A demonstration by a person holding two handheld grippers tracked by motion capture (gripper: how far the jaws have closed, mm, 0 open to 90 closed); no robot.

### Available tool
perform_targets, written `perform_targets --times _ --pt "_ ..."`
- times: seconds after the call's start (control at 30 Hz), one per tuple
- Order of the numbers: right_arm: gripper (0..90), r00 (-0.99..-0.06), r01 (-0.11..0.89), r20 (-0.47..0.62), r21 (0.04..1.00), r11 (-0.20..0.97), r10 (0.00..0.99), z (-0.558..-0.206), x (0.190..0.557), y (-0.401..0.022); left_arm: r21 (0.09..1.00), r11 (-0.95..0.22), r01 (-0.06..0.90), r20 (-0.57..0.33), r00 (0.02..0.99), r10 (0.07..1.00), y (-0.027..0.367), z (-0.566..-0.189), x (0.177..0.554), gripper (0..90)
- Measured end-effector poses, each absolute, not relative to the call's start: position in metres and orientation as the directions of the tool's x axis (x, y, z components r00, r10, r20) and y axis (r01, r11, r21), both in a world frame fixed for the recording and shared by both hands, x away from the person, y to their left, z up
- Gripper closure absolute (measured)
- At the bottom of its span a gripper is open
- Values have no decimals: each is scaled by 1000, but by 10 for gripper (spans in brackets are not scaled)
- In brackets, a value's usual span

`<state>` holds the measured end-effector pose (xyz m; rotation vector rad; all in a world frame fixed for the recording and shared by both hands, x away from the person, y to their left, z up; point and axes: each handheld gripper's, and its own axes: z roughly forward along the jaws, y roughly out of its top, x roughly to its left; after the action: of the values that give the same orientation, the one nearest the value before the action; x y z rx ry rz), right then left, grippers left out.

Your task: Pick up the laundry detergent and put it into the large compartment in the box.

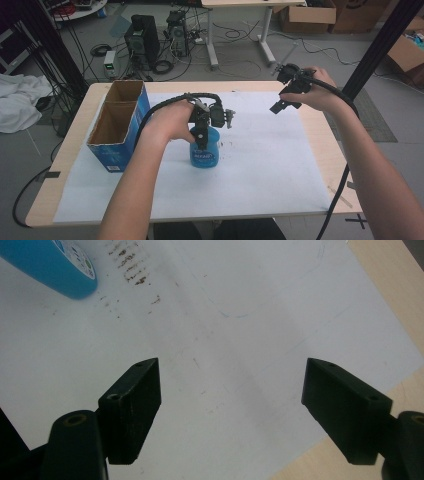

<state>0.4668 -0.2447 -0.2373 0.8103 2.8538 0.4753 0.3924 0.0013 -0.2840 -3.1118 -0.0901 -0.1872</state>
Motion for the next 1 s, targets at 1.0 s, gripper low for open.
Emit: perform_targets --times 1.0 --pt "247 -842 499 -37 323 804 538 -243 468 -246 -32 -998 62 96 994 59 -2 -286 396 342"
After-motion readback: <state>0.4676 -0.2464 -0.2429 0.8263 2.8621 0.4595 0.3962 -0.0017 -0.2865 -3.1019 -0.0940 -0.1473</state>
